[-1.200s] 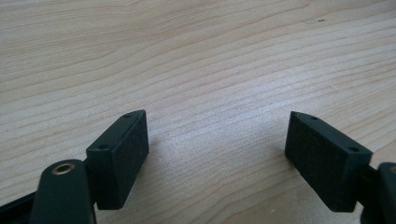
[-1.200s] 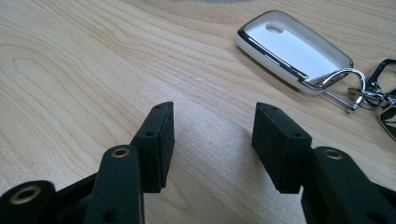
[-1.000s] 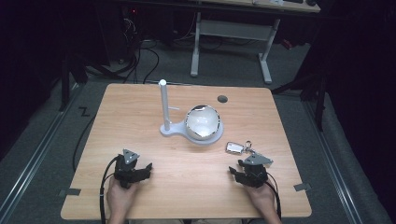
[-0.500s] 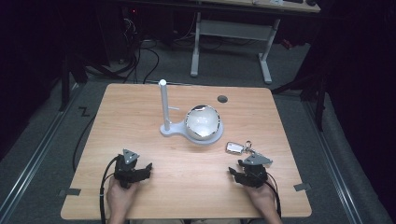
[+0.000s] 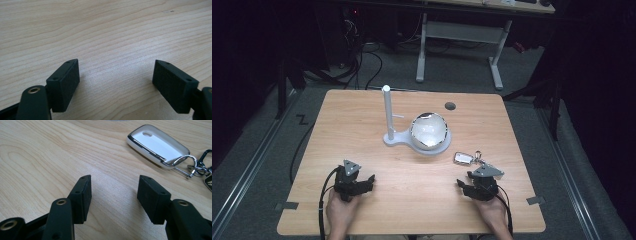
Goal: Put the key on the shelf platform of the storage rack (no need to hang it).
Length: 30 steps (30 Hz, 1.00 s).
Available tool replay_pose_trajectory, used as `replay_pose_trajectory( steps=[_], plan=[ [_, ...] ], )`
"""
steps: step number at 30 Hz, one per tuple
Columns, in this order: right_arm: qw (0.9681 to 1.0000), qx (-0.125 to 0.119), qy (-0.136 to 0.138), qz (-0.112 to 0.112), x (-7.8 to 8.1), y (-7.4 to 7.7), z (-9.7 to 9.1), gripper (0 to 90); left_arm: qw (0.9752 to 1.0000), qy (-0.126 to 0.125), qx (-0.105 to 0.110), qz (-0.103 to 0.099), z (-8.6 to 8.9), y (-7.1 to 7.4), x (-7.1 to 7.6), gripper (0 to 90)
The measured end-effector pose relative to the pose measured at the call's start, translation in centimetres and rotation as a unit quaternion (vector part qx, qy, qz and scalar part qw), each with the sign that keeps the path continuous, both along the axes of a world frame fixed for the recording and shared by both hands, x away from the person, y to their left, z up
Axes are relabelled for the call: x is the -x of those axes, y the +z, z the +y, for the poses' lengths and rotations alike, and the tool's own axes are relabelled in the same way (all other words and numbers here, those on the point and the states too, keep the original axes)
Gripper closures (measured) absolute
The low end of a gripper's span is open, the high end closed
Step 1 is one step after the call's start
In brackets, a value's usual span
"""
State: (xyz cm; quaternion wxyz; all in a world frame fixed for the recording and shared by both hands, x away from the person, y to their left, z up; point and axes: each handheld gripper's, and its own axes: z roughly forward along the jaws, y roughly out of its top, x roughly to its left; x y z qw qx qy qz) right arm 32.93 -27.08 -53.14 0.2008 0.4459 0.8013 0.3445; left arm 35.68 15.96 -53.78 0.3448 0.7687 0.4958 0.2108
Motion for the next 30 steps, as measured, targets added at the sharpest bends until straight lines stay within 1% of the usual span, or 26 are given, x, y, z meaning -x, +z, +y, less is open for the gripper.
replay_pose_trajectory(
  steps=[4,10,11,14,16,19,24,26,30],
  plan=[
    [1.0000,-0.004,-0.006,0.002,0.0,0.0,0.0,47.4,1.0000,0.000,0.000,0.000,0.0,0.0,0.0,22.0],
    [0.9999,-0.003,-0.011,0.001,0.1,0.1,-0.3,49.3,1.0000,0.000,0.000,0.000,0.0,0.0,0.0,22.1],
    [0.9999,-0.005,-0.012,0.001,0.1,0.1,-0.3,49.6,1.0000,0.000,0.000,0.000,0.0,0.0,0.0,22.0],
    [0.9998,-0.013,-0.016,-0.005,0.4,0.4,-0.7,51.6,1.0000,0.000,0.000,0.000,0.0,0.0,0.0,22.1],
    [0.9997,-0.018,-0.019,-0.003,0.4,0.4,-0.8,51.9,1.0000,0.000,0.000,0.000,0.0,0.0,0.0,22.1],
    [0.9996,-0.017,-0.020,-0.007,0.5,0.6,-1.0,52.5,1.0000,0.000,0.000,0.000,0.0,0.0,0.0,22.0],
    [0.9994,-0.024,-0.026,-0.003,0.7,0.7,-1.5,52.8,1.0000,0.000,0.000,0.000,0.0,0.0,0.0,22.0],
    [0.9993,-0.024,-0.027,-0.006,0.7,0.8,-1.7,52.9,1.0000,0.000,0.000,0.000,0.0,0.0,0.0,22.0],
    [0.9991,-0.027,-0.033,-0.005,0.8,1.0,-2.2,53.1,1.0000,0.000,0.000,0.000,0.0,0.0,0.0,22.0]
  ],
)
